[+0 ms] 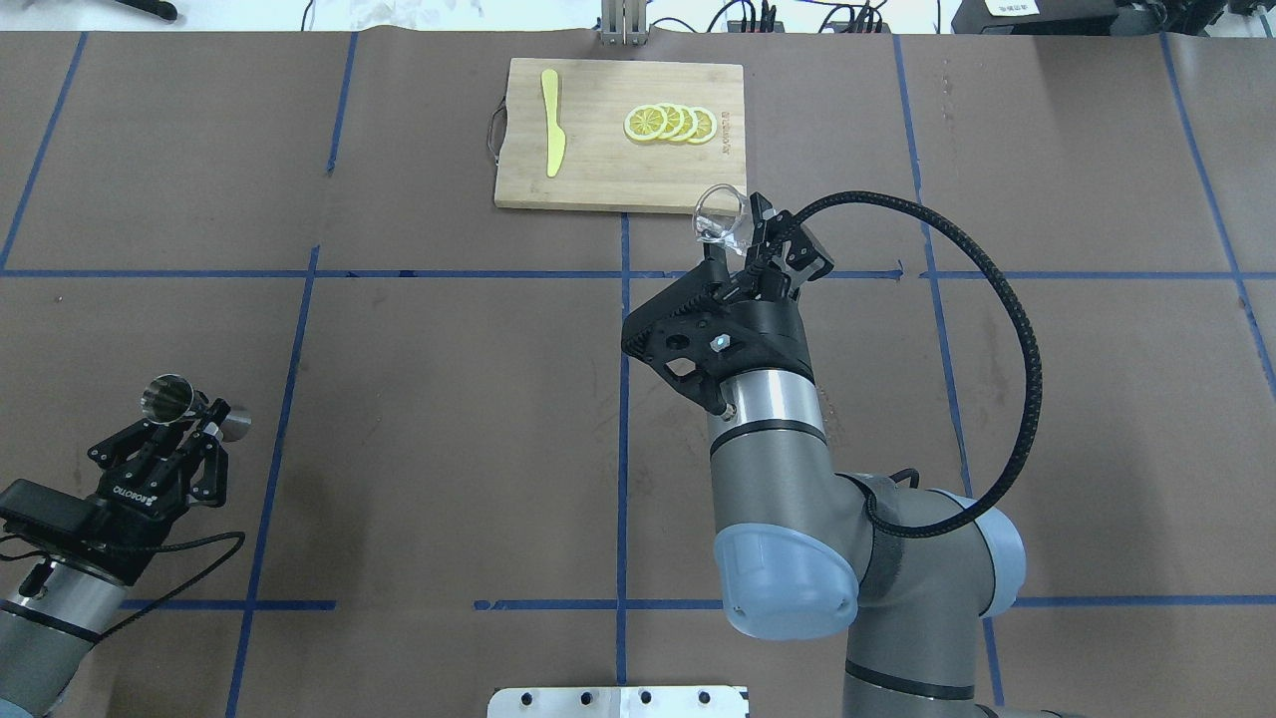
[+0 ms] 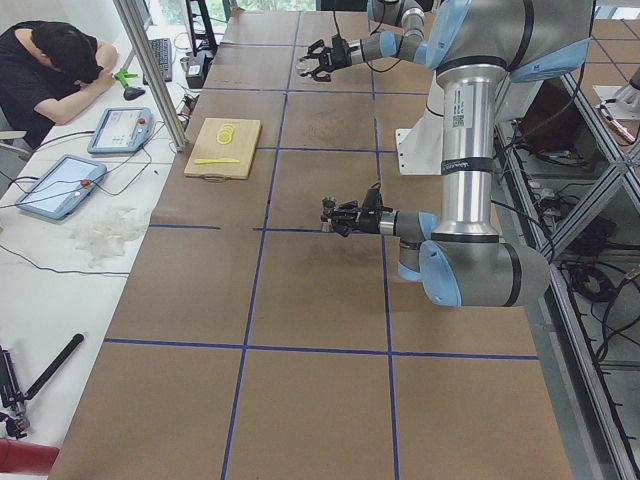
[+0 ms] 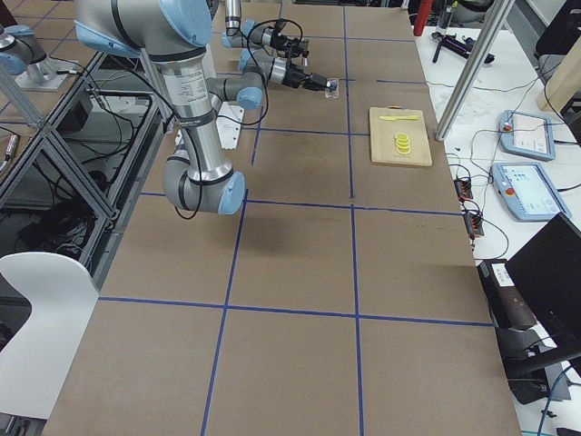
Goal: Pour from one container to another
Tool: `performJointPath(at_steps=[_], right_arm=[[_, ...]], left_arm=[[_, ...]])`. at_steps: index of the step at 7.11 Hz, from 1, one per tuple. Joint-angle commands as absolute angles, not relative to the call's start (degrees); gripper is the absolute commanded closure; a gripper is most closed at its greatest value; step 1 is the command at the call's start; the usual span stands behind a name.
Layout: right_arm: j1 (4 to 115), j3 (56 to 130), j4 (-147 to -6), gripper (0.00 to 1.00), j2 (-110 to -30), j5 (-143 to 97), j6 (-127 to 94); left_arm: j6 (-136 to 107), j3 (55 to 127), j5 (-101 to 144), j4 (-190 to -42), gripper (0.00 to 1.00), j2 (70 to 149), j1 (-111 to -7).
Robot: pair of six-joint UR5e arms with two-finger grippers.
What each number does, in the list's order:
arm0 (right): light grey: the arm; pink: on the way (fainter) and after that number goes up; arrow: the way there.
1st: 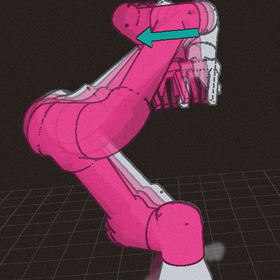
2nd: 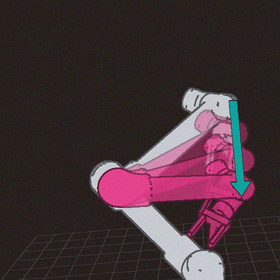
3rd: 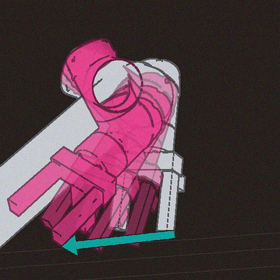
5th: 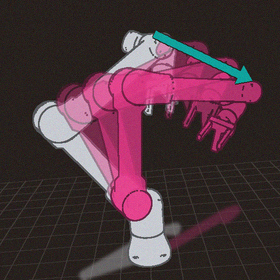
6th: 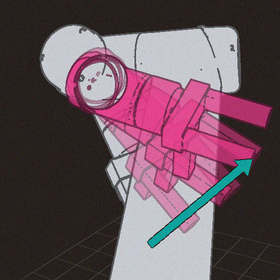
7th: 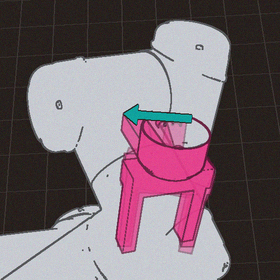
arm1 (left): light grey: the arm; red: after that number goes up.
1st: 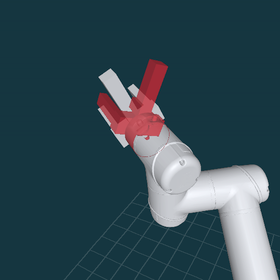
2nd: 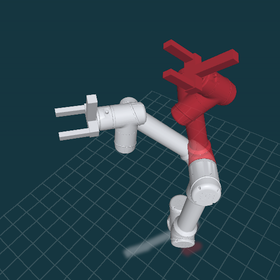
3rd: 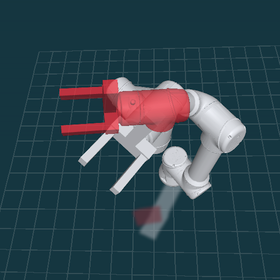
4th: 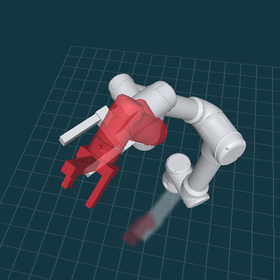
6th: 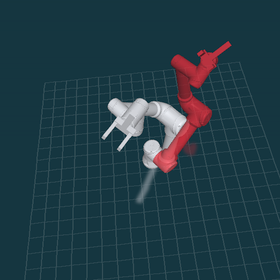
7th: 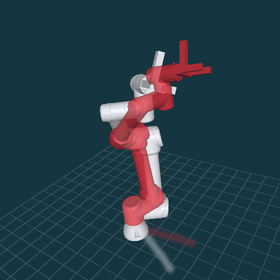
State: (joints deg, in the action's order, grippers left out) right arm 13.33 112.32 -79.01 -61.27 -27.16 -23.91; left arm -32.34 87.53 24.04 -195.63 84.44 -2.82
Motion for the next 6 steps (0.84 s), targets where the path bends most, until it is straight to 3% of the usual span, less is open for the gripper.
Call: performJointPath(at_steps=[1,6], right_arm=[[13.4,112.3,-79.0,1.00,-61.4,-27.2,-23.9],[13.4,112.2,-79.0,1.00,-61.5,-27.2,-23.9]], left_arm=[[-32.3,87.5,25.7,-195.6,1.00,84.6,-2.9],[-33.5,86.7,31.1,-195.5,1.00,84.2,-3.0]])
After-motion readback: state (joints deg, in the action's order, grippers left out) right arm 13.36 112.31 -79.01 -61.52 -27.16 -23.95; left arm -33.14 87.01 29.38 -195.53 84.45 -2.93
